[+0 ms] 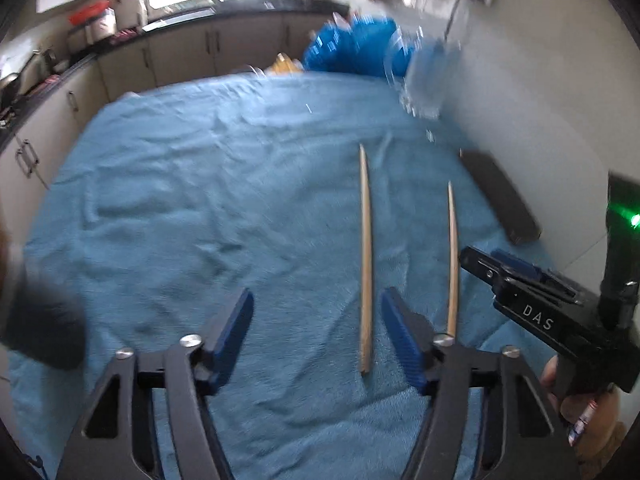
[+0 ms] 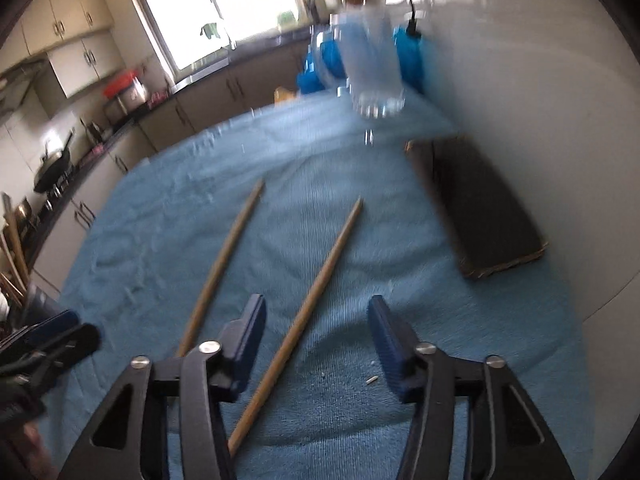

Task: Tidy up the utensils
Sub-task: 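Move both open tools over the last two wooden chopsticks on the towel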

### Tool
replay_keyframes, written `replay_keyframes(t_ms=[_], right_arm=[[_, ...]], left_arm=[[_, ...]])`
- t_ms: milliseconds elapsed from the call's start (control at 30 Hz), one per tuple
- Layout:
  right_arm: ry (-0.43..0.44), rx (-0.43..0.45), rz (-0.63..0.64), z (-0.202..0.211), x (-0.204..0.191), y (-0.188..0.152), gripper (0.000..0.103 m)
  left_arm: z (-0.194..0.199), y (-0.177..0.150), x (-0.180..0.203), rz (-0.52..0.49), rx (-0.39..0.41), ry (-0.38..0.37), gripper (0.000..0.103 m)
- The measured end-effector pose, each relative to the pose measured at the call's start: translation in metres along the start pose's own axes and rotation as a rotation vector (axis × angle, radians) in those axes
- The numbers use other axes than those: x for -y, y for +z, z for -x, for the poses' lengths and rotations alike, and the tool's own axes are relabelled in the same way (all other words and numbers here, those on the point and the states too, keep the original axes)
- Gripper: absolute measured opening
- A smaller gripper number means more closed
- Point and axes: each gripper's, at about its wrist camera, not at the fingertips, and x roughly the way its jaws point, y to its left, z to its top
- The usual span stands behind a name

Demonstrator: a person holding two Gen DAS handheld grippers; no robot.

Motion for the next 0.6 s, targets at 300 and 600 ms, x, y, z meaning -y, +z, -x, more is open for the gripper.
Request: replay_keyframes(t_ms=[300,600], right_arm=[[-0.101,-0.050,0.096,-0.021,-0.018,-0.002,0.042],[-0.156,-0.074,0.132,-0.020,-0.030,-0.007,0.011]], left_arm=[[-0.046,0.006,0.016,-0.013,-0.068,-0.020,0.031],[-0.032,-0.015,0.012,-0.015,-0.104,-0.055,0.006]])
